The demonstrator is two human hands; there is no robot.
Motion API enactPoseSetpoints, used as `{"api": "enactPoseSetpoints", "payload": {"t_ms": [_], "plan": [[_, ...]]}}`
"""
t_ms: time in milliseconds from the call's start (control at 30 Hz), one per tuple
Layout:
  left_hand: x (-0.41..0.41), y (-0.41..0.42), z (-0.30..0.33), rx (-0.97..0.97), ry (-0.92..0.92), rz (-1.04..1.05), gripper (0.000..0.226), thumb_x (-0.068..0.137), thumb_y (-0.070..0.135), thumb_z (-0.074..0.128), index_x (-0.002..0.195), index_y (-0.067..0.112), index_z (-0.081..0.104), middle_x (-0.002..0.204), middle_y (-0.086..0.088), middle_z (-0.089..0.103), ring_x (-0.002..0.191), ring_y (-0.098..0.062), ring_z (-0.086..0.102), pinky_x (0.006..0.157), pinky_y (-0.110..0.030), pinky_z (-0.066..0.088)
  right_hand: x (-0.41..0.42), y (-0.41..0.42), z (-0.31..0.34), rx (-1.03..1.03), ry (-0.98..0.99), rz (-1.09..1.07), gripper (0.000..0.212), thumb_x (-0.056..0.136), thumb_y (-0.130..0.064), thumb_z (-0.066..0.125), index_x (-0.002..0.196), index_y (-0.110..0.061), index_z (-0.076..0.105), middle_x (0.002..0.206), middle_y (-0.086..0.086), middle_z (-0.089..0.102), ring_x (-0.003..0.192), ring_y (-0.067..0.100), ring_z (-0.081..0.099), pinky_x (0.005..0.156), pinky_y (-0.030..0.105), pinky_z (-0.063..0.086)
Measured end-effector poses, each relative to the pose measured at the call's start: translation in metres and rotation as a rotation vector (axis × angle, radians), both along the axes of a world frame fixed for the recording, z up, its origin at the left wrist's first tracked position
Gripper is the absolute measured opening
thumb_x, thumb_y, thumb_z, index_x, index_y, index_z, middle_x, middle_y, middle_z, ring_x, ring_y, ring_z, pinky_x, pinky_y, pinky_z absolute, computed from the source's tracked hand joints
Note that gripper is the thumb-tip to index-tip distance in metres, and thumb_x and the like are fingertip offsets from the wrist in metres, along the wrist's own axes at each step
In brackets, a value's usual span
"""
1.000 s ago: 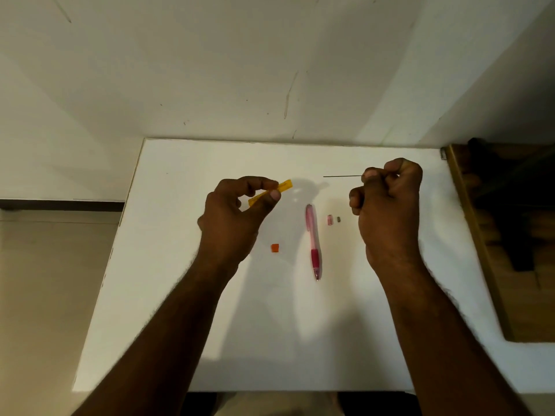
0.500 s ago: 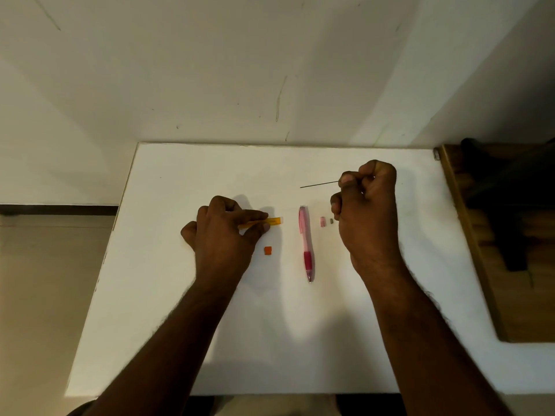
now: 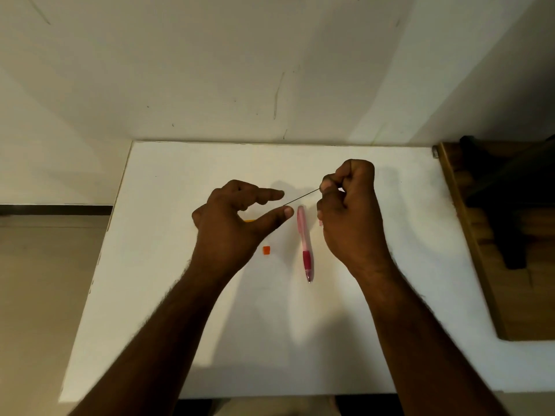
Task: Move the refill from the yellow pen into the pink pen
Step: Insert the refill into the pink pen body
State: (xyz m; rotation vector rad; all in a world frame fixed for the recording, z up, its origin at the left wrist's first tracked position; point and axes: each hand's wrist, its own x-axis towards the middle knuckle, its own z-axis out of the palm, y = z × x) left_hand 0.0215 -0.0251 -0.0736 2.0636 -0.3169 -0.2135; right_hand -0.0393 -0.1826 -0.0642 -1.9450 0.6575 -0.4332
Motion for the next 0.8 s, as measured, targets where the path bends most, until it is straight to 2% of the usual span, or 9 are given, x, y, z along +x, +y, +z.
{"api": "enactPoseSetpoints", "payload": {"t_ms": [167, 267, 367, 467, 600, 700, 800], "plan": [[0.001, 0.0, 0.002, -0.02, 0.013, 0.014, 0.013, 0.075, 0.055, 0.081, 0.085, 0.055, 0.073, 0.095, 0.022, 0.07, 0.1, 0.003, 0.056, 0.098, -0.059, 0.043, 0.001, 0.006, -0.001, -0.019, 0.007, 0.026, 0.013, 0.103, -0.012, 0.051, 0.107, -0.017, 0.04, 0.102, 0.006, 0.062, 0.087, 0.028, 0.066, 0.084, 0.047, 0.059], [0.001, 0.0, 0.003, -0.035, 0.032, 0.028, 0.01, 0.076, 0.052, 0.08, 0.075, 0.055, 0.071, 0.094, 0.02, 0.072, 0.1, 0.002, 0.057, 0.1, -0.058, 0.042, 0.0, 0.009, -0.003, -0.014, 0.004, 0.043, 0.014, 0.103, -0.012, 0.052, 0.108, -0.018, 0.041, 0.1, 0.003, 0.061, 0.08, 0.026, 0.067, 0.08, 0.047, 0.06], [0.002, 0.0, 0.004, -0.054, 0.052, 0.037, 0.008, 0.079, 0.047, 0.08, 0.078, 0.047, 0.073, 0.094, 0.017, 0.072, 0.099, -0.003, 0.059, 0.101, -0.057, 0.041, 0.0, 0.009, -0.001, 0.223, -0.032, 0.021, 0.017, 0.104, -0.016, 0.054, 0.117, -0.022, 0.046, 0.102, 0.001, 0.063, 0.066, 0.015, 0.068, 0.075, 0.041, 0.063], [0.003, 0.0, 0.003, -0.097, 0.06, 0.052, 0.01, 0.082, 0.043, 0.081, 0.077, 0.035, 0.077, 0.094, 0.013, 0.072, 0.101, -0.013, 0.061, 0.103, -0.056, 0.041, 0.001, 0.007, 0.0, 0.421, -0.003, 0.017, 0.021, 0.102, -0.029, 0.059, 0.122, -0.023, 0.056, 0.108, 0.004, 0.069, 0.07, 0.014, 0.073, 0.076, 0.036, 0.062], [0.002, 0.0, 0.003, -0.108, 0.059, 0.03, 0.008, 0.084, 0.04, 0.081, 0.078, 0.036, 0.077, 0.094, 0.012, 0.071, 0.103, -0.016, 0.062, 0.102, -0.055, 0.042, -0.001, 0.008, 0.0, 0.397, 0.09, 0.084, 0.009, 0.093, -0.03, 0.071, 0.099, -0.023, 0.074, 0.085, -0.007, 0.075, 0.074, 0.014, 0.076, 0.073, 0.029, 0.062], [0.001, -0.004, 0.003, -0.116, 0.058, 0.02, 0.007, 0.085, 0.04, 0.08, 0.081, 0.035, 0.078, 0.095, 0.014, 0.072, 0.104, -0.015, 0.062, 0.102, -0.05, 0.044, -0.001, 0.007, 0.0, 0.416, 0.091, 0.079, 0.006, 0.093, -0.027, 0.072, 0.088, -0.026, 0.076, 0.076, -0.006, 0.076, 0.074, 0.014, 0.076, 0.071, 0.025, 0.061], [-0.002, -0.006, 0.001, -0.092, 0.002, -0.016, 0.009, 0.091, 0.039, 0.074, 0.096, 0.033, 0.079, 0.101, 0.016, 0.074, 0.104, -0.015, 0.063, 0.099, -0.048, 0.046, -0.001, -0.002, 0.002, 0.403, 0.042, 0.0, 0.009, 0.092, -0.028, 0.073, 0.083, -0.025, 0.076, 0.073, -0.006, 0.076, 0.069, 0.012, 0.073, 0.069, 0.025, 0.061]]}}
